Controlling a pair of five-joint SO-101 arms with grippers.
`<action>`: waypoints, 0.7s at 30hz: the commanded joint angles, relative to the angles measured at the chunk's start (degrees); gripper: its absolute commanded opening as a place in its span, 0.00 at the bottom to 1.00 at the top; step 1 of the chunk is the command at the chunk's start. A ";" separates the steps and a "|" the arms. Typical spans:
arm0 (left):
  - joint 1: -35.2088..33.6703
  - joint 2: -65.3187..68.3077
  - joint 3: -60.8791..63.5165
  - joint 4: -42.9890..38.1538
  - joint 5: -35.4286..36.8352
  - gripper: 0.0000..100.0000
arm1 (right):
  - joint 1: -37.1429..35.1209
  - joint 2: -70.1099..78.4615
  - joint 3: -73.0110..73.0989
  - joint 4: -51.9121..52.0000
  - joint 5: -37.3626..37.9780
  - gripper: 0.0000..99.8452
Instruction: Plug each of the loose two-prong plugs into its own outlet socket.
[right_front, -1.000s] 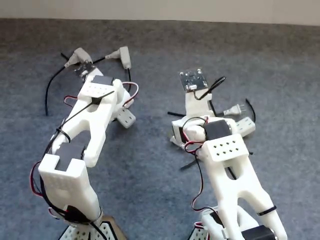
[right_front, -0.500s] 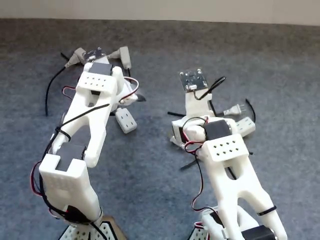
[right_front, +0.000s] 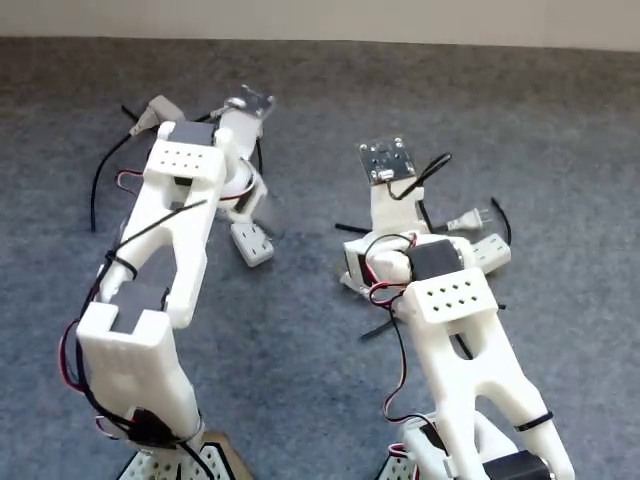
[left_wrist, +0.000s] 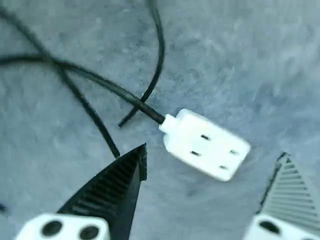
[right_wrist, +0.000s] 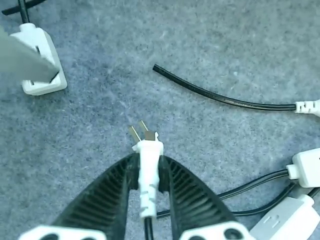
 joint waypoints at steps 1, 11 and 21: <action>-0.84 2.95 -5.41 -0.18 -17.76 0.38 | 0.92 -0.13 -0.31 -0.75 -0.53 0.01; -1.36 14.90 -18.42 -0.09 -31.56 0.38 | 0.92 -0.13 -0.31 -0.66 -0.53 0.01; -0.92 18.42 -18.86 5.89 -46.95 0.38 | 0.92 -0.13 -0.40 -0.75 -0.44 0.01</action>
